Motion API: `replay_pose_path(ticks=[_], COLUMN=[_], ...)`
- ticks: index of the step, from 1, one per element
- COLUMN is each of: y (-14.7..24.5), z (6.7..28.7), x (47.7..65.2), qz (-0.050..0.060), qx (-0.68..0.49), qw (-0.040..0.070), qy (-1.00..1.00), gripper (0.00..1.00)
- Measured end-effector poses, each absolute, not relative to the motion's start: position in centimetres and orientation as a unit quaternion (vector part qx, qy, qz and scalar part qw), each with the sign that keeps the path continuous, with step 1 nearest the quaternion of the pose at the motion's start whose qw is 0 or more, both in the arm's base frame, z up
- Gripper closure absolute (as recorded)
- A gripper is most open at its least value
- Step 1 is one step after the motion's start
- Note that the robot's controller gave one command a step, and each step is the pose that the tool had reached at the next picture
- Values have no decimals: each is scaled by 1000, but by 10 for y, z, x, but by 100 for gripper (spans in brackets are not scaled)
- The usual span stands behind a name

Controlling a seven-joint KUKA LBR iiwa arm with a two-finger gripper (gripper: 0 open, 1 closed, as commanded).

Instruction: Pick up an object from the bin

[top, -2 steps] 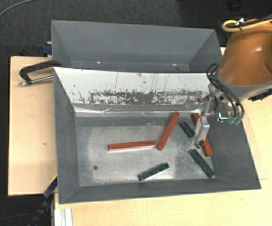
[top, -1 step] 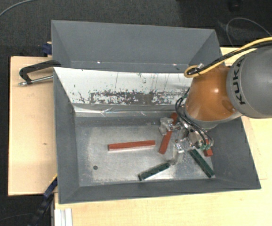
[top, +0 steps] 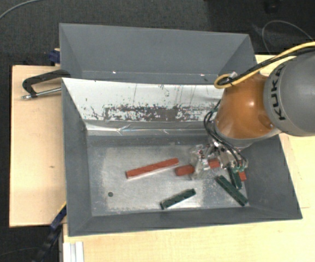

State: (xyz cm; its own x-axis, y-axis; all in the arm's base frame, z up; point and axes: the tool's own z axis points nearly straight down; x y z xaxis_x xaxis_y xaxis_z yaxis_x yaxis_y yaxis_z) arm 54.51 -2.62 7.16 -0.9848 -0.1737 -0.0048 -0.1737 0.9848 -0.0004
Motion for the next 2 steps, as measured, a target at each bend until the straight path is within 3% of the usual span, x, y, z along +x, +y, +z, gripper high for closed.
replay_pose_path(ticks=[1,2], y=[-32,-35], z=[199,276], x=[558,585], qz=[-1,-2], qx=[-114,-261], qw=[8,7], qy=[993,965], gripper=[100,100])
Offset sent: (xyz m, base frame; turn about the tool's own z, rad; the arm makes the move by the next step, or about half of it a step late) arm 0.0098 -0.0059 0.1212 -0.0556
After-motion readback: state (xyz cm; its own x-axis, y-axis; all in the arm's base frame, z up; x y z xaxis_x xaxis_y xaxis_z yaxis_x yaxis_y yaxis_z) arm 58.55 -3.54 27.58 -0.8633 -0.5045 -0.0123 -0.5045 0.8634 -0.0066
